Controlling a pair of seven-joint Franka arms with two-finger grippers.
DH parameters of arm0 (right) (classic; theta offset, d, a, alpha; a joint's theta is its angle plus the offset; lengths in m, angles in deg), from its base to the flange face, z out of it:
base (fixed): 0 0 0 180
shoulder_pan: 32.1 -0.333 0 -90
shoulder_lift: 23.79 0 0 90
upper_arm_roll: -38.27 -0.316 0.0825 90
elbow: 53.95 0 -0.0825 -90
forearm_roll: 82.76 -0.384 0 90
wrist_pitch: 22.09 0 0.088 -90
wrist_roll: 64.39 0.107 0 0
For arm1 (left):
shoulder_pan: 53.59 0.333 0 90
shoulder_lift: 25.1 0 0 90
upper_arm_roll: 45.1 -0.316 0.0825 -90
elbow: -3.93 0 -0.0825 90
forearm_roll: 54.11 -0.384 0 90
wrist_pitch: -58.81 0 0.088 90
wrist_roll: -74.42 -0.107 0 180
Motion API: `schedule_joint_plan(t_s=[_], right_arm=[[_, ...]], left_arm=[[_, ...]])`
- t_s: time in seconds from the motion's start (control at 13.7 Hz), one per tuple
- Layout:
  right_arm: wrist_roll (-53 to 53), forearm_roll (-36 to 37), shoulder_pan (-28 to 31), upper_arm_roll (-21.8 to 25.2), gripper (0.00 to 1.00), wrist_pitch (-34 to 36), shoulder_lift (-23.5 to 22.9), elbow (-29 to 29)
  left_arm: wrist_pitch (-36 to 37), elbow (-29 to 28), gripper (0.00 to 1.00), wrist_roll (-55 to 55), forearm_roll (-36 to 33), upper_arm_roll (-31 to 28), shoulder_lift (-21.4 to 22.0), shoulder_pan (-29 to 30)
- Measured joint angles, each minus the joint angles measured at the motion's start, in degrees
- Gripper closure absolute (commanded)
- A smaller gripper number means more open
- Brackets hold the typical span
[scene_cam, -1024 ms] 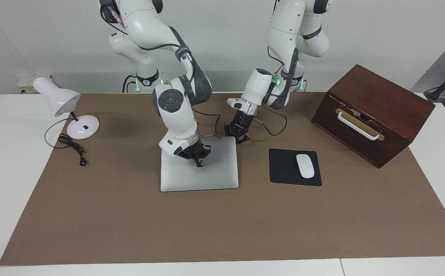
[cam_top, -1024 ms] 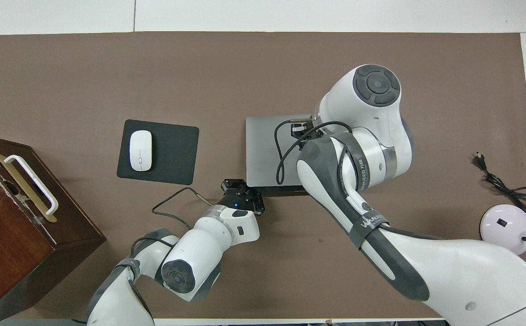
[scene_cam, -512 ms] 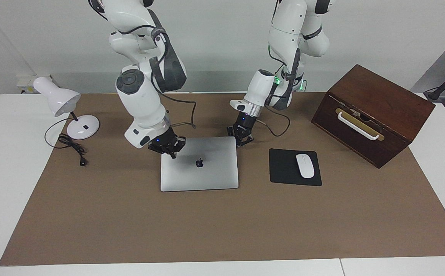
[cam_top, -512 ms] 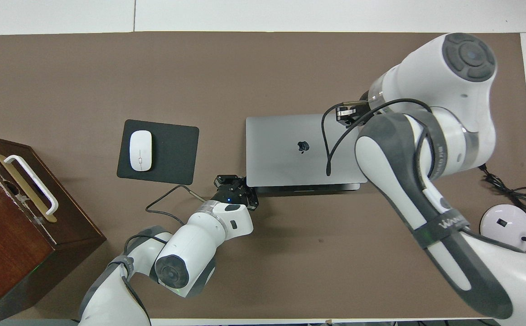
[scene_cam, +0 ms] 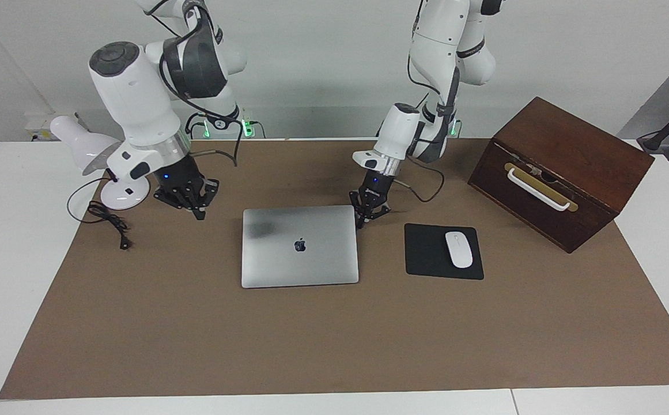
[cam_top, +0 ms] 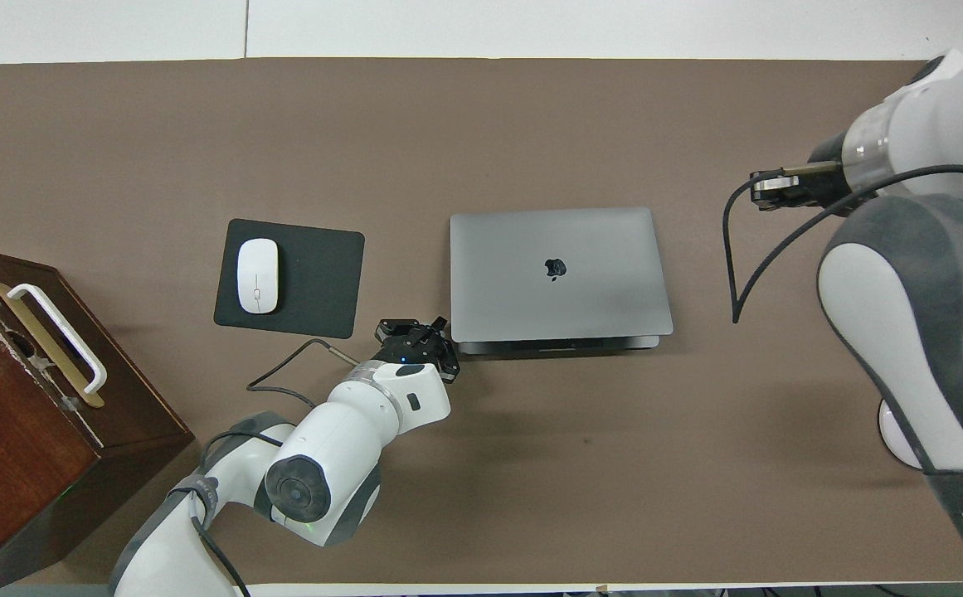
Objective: Close laptop with both arms
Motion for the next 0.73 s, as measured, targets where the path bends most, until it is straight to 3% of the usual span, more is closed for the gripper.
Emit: schedule_joint_plan(t_s=[0.22, 0.37, 0.44, 0.73], right_arm=[[-0.8, 0.3, 2.0, 0.0, 0.69, 1.9, 3.5, 0.0], [-0.9, 0.4, 3.2, 0.1, 0.36, 3.2, 5.5, 0.0], [-1.3, 0.7, 3.9, 0.1, 0.01, 3.5, 6.4, 0.0], [-6.2, 2.5, 8.0, 0.1, 0.00, 4.4, 8.4, 0.0]], left_arm=[[9.4, 0.0, 1.00, 0.2, 0.0, -0.2, 6.7, 1.0], [16.2, 0.0, 1.00, 0.2, 0.0, -0.3, 11.3, 2.3], [18.9, 0.0, 1.00, 0.2, 0.0, -0.3, 13.3, 3.0], [28.3, 0.3, 1.00, 0.2, 0.0, -0.5, 18.3, 5.2]])
